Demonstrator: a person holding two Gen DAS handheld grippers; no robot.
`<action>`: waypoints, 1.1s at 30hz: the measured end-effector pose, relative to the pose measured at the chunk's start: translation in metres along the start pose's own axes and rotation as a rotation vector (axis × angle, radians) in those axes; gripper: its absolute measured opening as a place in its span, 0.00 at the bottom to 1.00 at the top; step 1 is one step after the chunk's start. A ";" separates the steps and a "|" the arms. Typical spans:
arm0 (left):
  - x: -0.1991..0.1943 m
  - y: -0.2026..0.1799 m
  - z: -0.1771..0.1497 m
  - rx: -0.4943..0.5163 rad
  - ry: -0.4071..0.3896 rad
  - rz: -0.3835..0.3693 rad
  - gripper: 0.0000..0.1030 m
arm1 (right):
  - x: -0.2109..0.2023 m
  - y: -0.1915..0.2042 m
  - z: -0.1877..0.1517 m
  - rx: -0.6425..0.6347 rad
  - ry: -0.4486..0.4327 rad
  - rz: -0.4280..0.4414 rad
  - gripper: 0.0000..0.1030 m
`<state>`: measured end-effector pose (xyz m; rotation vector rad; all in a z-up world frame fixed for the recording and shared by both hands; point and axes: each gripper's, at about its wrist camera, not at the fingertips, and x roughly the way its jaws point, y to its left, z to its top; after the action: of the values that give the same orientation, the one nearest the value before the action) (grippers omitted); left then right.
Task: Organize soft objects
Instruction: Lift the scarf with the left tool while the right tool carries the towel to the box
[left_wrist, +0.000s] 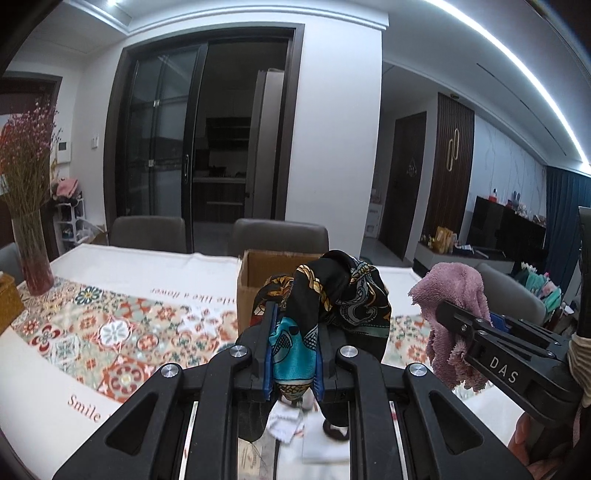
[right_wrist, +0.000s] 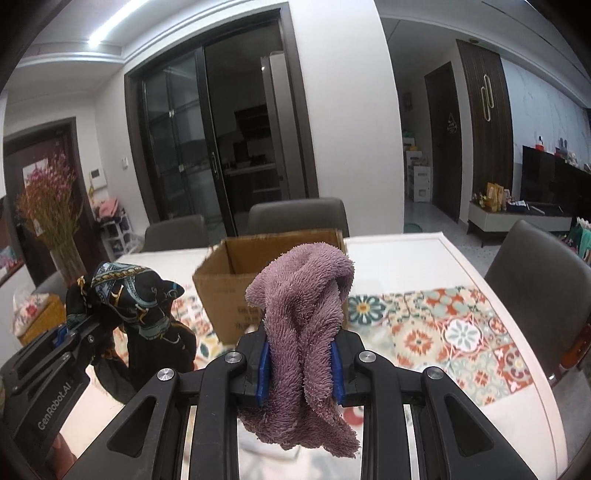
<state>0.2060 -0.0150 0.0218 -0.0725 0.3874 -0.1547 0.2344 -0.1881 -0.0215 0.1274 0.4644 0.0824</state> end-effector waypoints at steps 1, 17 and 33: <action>0.001 0.000 0.003 -0.001 -0.006 -0.001 0.17 | 0.001 0.000 0.004 0.001 -0.008 0.002 0.26; 0.037 0.000 0.080 0.056 -0.078 -0.036 0.17 | 0.034 0.005 0.073 0.009 -0.045 0.059 0.26; 0.125 -0.002 0.135 0.095 -0.007 -0.059 0.17 | 0.107 -0.005 0.130 -0.022 0.043 0.057 0.26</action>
<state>0.3713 -0.0315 0.1008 0.0090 0.3711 -0.2303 0.3892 -0.1950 0.0459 0.1176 0.5028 0.1460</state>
